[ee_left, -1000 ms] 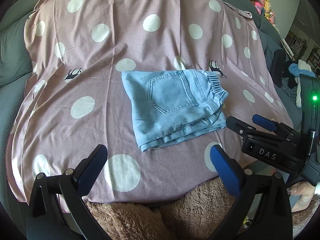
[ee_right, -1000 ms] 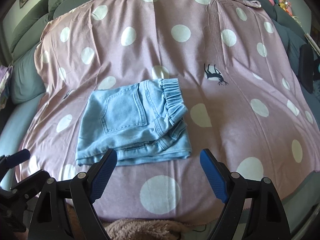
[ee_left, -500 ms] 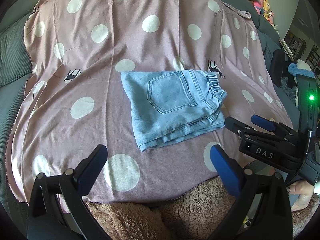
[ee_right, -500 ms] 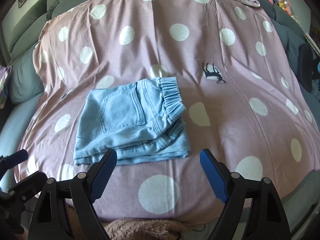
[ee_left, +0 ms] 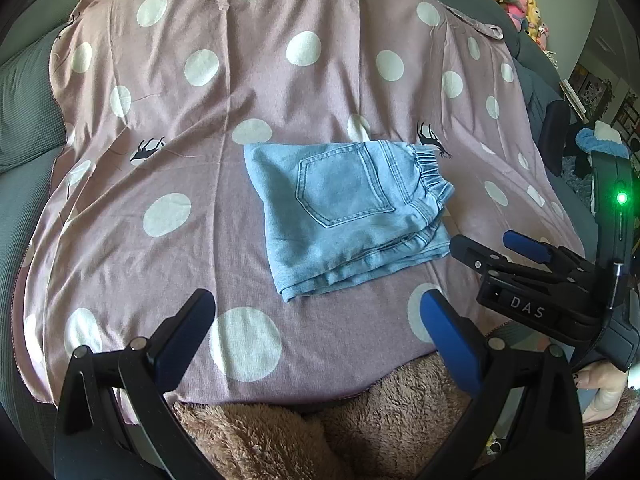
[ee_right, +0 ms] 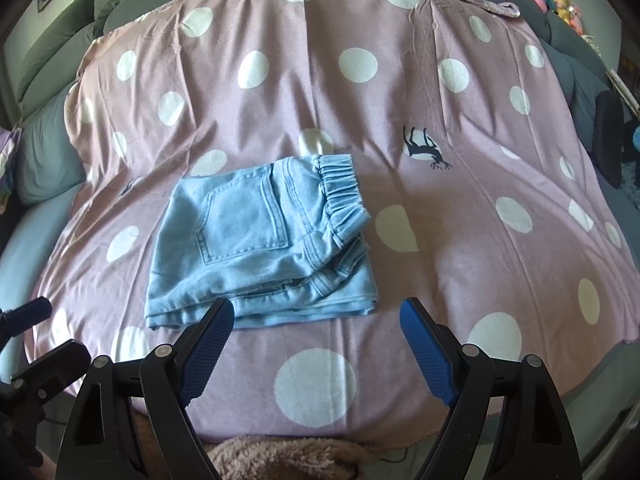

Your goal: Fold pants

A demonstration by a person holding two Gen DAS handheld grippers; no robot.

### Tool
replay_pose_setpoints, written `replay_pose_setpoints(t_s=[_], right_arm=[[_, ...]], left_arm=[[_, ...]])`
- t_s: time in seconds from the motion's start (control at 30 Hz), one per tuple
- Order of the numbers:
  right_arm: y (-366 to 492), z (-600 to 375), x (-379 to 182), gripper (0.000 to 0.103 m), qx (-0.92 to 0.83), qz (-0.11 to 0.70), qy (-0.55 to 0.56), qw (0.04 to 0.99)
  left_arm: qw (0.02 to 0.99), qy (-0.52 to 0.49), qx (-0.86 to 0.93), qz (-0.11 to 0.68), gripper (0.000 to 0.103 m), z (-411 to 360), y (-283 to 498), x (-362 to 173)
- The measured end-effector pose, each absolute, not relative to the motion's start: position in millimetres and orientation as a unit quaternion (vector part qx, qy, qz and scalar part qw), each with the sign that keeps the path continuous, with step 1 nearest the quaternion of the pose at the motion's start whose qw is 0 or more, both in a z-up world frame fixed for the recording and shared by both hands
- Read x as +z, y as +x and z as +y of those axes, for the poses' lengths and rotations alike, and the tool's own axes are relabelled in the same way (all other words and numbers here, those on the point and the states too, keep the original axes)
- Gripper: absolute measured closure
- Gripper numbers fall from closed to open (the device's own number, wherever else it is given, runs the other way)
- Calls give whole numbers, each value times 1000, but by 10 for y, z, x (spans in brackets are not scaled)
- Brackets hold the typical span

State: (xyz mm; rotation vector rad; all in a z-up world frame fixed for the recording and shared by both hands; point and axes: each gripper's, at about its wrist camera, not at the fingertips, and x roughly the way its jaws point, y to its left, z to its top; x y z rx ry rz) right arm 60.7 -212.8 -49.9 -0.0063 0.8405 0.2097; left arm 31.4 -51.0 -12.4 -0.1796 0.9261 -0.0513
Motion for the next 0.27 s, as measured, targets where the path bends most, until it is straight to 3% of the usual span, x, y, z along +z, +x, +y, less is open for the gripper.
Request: replay_pose_setpoints(t_s=[0.27], right_arm=[[605,-2138,-499,18,100,407,-5,908]], left_arm=[[894,-87,-23,439,1,-509,285,-75]])
